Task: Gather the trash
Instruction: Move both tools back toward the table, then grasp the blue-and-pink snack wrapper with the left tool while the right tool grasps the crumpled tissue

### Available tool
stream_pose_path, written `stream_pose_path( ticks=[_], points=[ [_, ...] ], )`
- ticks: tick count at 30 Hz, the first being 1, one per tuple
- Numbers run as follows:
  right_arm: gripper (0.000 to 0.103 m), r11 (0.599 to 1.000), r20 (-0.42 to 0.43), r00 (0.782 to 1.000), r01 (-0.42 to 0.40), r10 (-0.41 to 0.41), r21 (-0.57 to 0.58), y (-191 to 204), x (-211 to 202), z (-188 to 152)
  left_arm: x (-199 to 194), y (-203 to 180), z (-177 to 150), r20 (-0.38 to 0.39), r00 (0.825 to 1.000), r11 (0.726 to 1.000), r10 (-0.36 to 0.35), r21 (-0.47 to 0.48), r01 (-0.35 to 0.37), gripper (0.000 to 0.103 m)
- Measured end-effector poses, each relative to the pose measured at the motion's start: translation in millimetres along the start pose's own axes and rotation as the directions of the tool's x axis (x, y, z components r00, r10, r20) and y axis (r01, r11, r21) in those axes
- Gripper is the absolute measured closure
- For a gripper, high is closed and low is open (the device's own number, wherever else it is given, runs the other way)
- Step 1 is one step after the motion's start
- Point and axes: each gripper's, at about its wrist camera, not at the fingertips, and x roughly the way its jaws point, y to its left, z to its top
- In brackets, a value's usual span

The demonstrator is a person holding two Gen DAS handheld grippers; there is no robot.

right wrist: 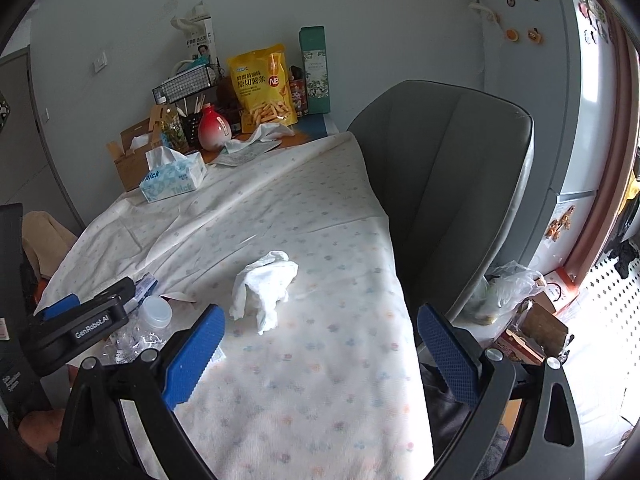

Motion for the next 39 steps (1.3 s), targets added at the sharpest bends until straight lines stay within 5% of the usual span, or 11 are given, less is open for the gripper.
stream_pose_path(
  ticks=[8, 20, 32, 39],
  points=[
    [0.008, 1.0, -0.015, 1.0, 0.008, -0.008, -0.017, 10, 13, 2, 23, 8, -2, -0.045, 0.999, 0.999, -0.027, -0.025, 0.026, 0.008],
    [0.008, 0.999, -0.027, 1.0, 0.005, -0.006, -0.031, 24, 23, 0, 26, 20, 1, -0.032, 0.993, 0.991, -0.111, -0.076, 0.109, 0.075],
    [0.014, 0.999, -0.037, 0.999, -0.028, 0.027, -0.033, 27, 36, 4, 3, 7, 18, 0.072, 0.993, 0.994, -0.097, -0.052, 0.101, 0.084],
    [0.032, 0.998, -0.079, 0.995, -0.057, 0.055, -0.028, 30, 58, 5, 13, -5, 20, 0.063, 0.991, 0.993, -0.119, -0.017, 0.12, 0.084]
  ],
)
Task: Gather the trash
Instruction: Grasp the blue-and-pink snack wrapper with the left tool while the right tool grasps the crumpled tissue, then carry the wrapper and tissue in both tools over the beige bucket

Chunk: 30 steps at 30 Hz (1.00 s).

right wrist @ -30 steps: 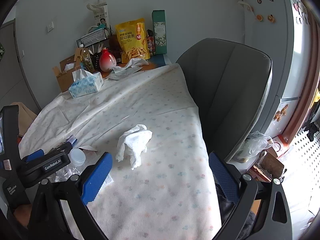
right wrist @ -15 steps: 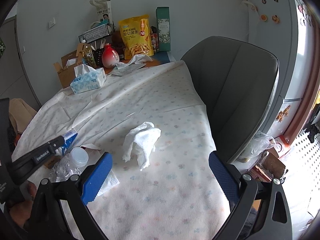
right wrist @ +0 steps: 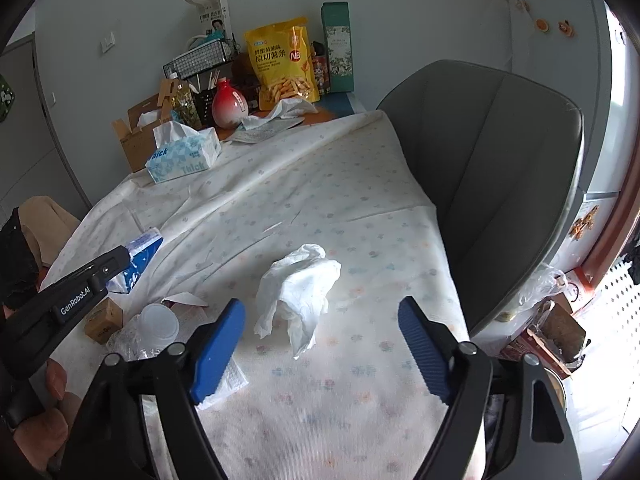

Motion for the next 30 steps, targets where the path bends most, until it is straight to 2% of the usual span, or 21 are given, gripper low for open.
stream_pose_path(
  ticks=[2, 3, 4, 5, 6, 7, 9, 14, 17, 30],
  points=[
    [0.04, 1.0, -0.019, 1.0, -0.014, 0.014, 0.0, 1, 7, 0, 4, -1, 1, -0.002, 1.0, 1.0, -0.004, 0.001, 0.004, 0.084],
    [0.048, 1.0, -0.025, 0.999, -0.02, 0.02, 0.001, 2, 10, 1, 5, -1, 1, -0.003, 1.0, 1.0, -0.003, 0.002, 0.003, 0.084],
    [0.059, 1.0, -0.032, 0.999, -0.026, 0.026, 0.001, 2, 13, 1, 7, -1, 1, -0.005, 1.0, 1.0, -0.001, 0.003, 0.001, 0.083],
    [0.067, 1.0, -0.041, 0.999, -0.031, 0.031, -0.002, 3, 15, 2, 8, -2, 2, -0.009, 1.0, 1.0, -0.002, 0.004, 0.002, 0.083],
    [0.084, 0.999, -0.052, 0.998, -0.037, 0.037, -0.007, 3, 16, 2, 9, -3, 2, -0.011, 1.0, 1.0, -0.002, 0.005, 0.002, 0.083],
    [0.094, 0.999, -0.059, 0.997, -0.044, 0.044, -0.011, 4, 16, 2, 9, -5, 2, -0.011, 1.0, 1.0, -0.001, 0.008, 0.001, 0.083],
    [0.1, 0.999, -0.041, 0.998, -0.047, 0.046, -0.016, 4, 9, 2, 7, -8, 3, -0.007, 1.0, 1.0, -0.002, 0.015, 0.002, 0.083],
    [0.101, 0.999, 0.011, 1.0, -0.028, 0.028, -0.018, -2, -13, 4, -4, -23, 3, 0.009, 1.0, 0.999, -0.001, 0.045, 0.0, 0.083],
    [0.101, 1.0, 0.042, 0.999, -0.011, 0.012, -0.017, -8, -29, 6, -18, -36, 3, 0.045, 0.999, 0.997, -0.004, 0.079, 0.0, 0.083],
    [0.101, 0.998, 0.156, 0.986, 0.052, -0.058, 0.042, -51, -94, 12, -60, -93, 3, 0.099, 0.991, 0.981, -0.091, 0.18, 0.073, 0.083]
  ],
)
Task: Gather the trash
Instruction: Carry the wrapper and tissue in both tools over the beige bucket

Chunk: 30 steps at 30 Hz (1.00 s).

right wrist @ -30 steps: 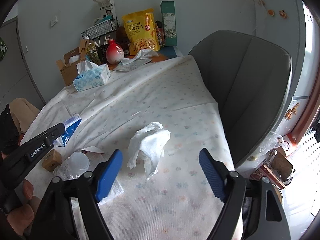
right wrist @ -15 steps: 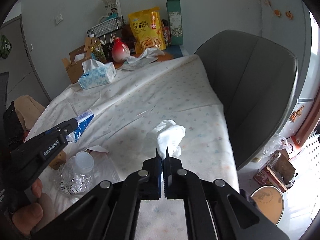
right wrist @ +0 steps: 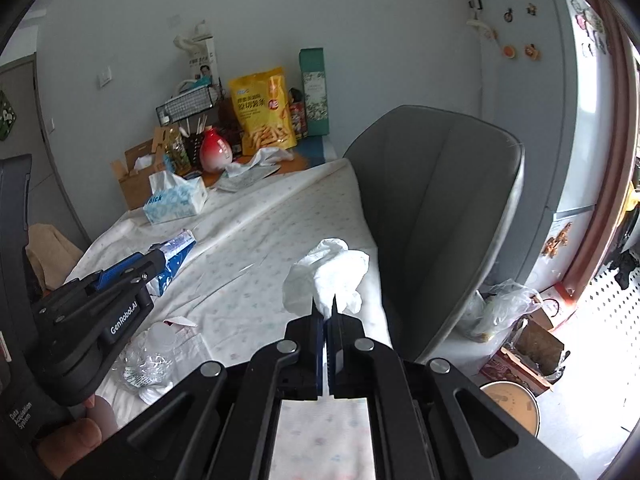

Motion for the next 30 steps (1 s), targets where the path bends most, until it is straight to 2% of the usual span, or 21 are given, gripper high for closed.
stream_pose_path(
  ticks=[9, 15, 30],
  points=[
    [0.101, 0.996, 0.028, 0.997, 0.063, -0.065, 0.066, -48, -25, 0, -7, -52, -1, 0.004, 0.997, 0.995, -0.083, 0.062, 0.083, 0.083],
    [0.101, 0.984, 0.029, 0.991, 0.123, -0.128, 0.129, -91, -38, -9, -4, -94, -9, -0.023, 0.99, 0.984, -0.142, 0.105, 0.143, 0.083],
    [0.1, 0.924, -0.024, 0.964, 0.261, -0.265, 0.281, -201, -55, -39, 7, -204, -34, -0.112, 0.955, 0.929, -0.274, 0.224, 0.293, 0.083]
  ],
)
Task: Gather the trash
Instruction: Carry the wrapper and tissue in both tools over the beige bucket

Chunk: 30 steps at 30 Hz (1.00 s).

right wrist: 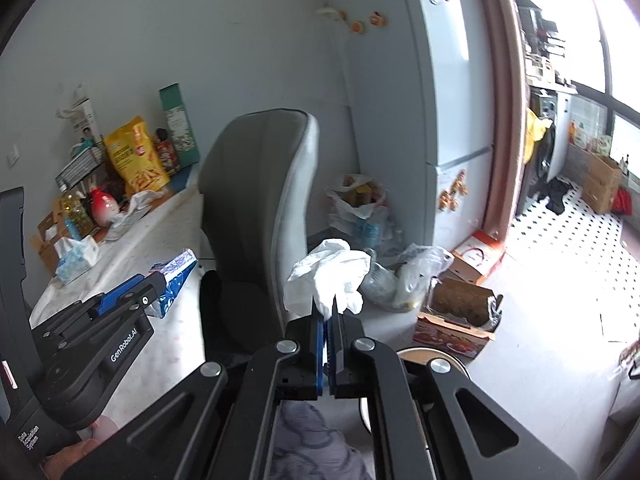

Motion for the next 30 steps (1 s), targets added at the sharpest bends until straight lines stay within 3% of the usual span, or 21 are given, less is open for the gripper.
stream_pose_path(
  ticks=[16, 30],
  points=[
    [0.1, 0.989, -0.088, 0.992, 0.105, -0.096, 0.102, -89, 36, -14, 60, -84, -11, -0.128, 0.988, 0.989, -0.083, 0.112, 0.097, 0.083],
    [0.096, 0.975, -0.174, 0.976, 0.156, -0.129, 0.156, -132, 83, -26, 93, -101, -17, -0.188, 0.98, 0.986, -0.063, 0.142, 0.091, 0.083]
  ],
)
